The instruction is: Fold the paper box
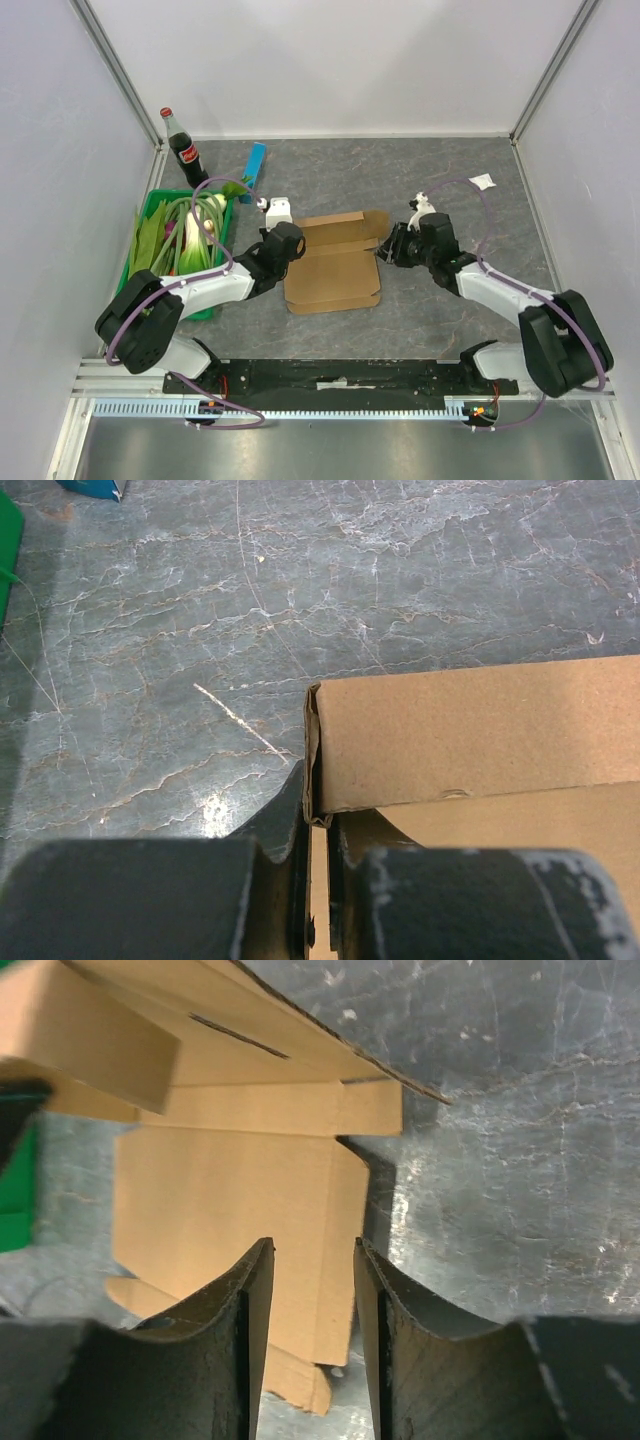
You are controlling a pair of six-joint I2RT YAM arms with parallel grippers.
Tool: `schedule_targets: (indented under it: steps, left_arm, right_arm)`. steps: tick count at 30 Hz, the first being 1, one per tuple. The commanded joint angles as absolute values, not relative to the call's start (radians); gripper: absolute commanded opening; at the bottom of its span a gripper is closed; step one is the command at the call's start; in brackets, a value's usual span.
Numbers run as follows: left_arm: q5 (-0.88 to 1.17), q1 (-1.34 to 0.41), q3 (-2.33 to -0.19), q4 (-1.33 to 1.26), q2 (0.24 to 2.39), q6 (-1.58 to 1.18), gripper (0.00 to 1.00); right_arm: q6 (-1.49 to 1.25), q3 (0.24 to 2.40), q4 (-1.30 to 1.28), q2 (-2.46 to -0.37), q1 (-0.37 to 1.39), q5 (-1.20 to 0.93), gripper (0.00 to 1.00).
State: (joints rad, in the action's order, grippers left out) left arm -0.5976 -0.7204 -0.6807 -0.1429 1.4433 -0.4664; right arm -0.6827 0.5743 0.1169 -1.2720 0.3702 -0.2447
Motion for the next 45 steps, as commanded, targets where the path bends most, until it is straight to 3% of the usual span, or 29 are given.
schedule_targets:
  steps: [1,9,22,34,45]
  left_arm:
    - [-0.634,-0.727,-0.689,-0.163,1.427,-0.492,0.02]
    - [-0.66,-0.739,-0.696,-0.178,1.442,-0.468,0.02]
    - [-0.684,-0.758,-0.696,-0.176,1.45,-0.456,0.02]
    - [-0.69,-0.764,-0.698,-0.175,1.447,-0.442,0.02]
    - [-0.69,-0.773,-0.713,-0.173,1.459,-0.436,0.02]
  right_arm:
    - [-0.609,0.58,0.216,-1.345,0.394,-0.091,0.47]
    - [-0.678,0.537,0.409,-1.448,0.394,-0.066,0.48]
    - [-0.762,0.5,0.652,-1.606,0.394,-0.047,0.39]
    - [-0.747,0.5,0.753,-1.628,0.413,-0.097,0.27]
    - [-0.775,0.515,0.775,-1.637,0.46,-0.124,0.28]
